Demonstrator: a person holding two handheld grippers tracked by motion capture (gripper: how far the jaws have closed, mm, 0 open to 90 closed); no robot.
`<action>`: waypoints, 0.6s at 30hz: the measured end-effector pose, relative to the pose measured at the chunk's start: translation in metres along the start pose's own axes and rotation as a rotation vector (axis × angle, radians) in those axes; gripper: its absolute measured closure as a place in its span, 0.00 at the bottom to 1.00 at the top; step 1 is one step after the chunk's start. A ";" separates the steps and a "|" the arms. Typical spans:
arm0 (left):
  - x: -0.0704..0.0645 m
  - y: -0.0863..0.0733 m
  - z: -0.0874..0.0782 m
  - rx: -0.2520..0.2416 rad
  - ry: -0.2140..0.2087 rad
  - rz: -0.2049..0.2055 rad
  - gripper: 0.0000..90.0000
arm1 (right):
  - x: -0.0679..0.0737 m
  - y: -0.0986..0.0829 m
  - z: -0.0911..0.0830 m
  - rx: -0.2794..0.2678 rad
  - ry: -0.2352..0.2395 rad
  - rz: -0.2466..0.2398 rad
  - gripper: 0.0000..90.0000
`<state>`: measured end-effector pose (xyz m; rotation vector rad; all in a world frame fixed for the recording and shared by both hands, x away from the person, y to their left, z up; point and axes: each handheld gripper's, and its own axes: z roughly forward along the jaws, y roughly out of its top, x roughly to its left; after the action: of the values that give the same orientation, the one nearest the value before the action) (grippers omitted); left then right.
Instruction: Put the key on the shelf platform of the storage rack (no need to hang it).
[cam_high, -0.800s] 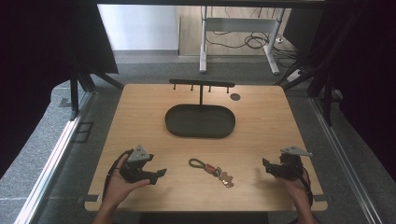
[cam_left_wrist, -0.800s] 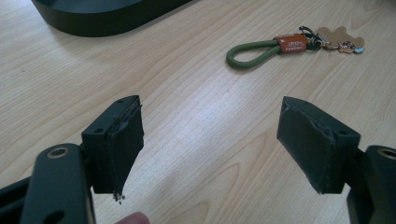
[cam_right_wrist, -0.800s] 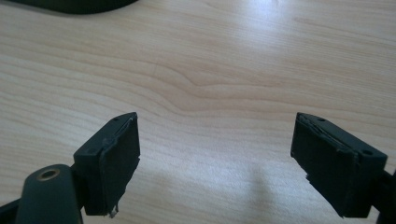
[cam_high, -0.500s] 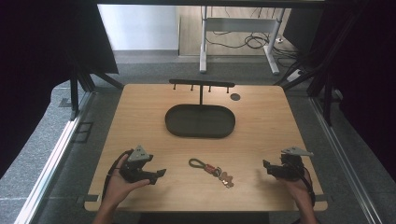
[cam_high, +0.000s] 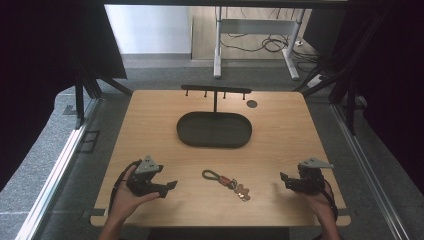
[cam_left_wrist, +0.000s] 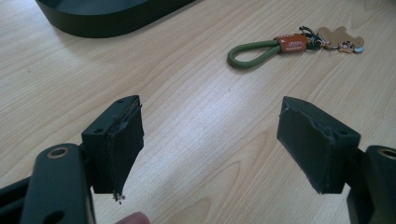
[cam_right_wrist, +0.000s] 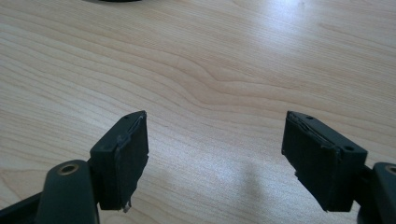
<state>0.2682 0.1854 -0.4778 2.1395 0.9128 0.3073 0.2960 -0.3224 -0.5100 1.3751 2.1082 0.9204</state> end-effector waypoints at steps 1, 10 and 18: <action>0.000 0.000 0.000 -0.001 0.001 -0.001 0.26 | 0.001 0.000 0.000 -0.004 -0.003 -0.006 0.27; 0.001 0.000 -0.001 -0.001 0.005 -0.003 0.26 | 0.004 0.004 -0.006 -0.023 0.008 -0.025 0.29; 0.002 -0.001 0.000 0.008 0.010 -0.001 0.26 | 0.008 0.013 -0.014 -0.041 0.023 -0.041 0.33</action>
<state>0.2693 0.1869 -0.4785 2.1465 0.9222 0.3151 0.2907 -0.3155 -0.4913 1.3027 2.1145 0.9619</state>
